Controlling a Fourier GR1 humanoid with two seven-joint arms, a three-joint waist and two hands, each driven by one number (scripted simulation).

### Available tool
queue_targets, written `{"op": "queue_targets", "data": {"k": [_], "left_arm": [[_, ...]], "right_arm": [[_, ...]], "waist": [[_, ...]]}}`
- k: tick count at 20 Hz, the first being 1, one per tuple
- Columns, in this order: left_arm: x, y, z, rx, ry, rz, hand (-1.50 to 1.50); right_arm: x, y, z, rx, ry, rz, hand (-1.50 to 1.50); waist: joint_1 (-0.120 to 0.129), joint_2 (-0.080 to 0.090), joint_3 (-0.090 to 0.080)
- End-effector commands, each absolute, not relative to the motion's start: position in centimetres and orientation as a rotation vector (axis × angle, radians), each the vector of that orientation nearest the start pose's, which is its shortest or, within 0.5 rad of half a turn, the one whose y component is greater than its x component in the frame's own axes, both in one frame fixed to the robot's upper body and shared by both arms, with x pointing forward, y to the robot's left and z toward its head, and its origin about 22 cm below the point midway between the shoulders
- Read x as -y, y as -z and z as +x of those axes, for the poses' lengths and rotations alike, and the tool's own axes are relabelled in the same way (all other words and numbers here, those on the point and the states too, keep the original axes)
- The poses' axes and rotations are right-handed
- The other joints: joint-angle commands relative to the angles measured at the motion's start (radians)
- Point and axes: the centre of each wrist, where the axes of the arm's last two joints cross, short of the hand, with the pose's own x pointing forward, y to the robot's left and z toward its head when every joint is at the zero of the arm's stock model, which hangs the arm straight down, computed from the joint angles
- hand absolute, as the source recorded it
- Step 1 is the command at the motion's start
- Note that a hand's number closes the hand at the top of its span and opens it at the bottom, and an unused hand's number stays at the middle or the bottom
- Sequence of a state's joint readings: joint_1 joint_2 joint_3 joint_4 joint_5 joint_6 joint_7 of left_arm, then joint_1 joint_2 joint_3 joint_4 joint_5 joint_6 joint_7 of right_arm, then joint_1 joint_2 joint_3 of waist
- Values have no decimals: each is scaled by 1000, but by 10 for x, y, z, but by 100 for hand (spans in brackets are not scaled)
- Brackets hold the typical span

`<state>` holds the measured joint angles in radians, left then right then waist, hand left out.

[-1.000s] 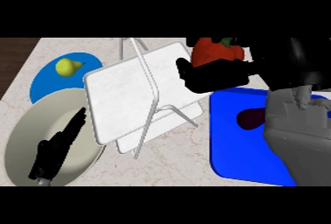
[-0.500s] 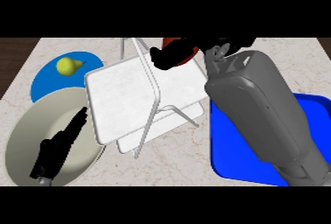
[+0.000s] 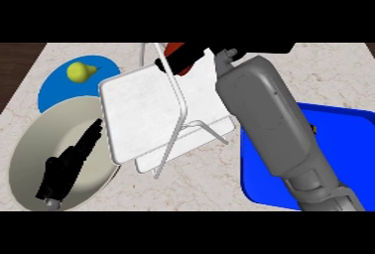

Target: Pick the bell pepper from the tray and place it in the tiered shelf

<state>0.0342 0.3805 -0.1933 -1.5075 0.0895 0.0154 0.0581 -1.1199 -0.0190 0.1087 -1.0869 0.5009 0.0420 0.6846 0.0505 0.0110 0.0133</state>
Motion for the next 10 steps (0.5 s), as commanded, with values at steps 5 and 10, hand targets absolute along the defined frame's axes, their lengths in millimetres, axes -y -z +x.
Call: {"op": "queue_targets", "data": {"k": [5, 10], "left_arm": [[-259, 17, 237, 1344, 353, 85, 0], [-262, 30, 224, 1320, 302, 100, 0]], "right_arm": [[59, -211, 412, 1512, -314, -109, -150], [56, -217, 403, 1675, -120, -127, -150]], "waist": [[18, 9, -14], [-24, -7, -14]]}}
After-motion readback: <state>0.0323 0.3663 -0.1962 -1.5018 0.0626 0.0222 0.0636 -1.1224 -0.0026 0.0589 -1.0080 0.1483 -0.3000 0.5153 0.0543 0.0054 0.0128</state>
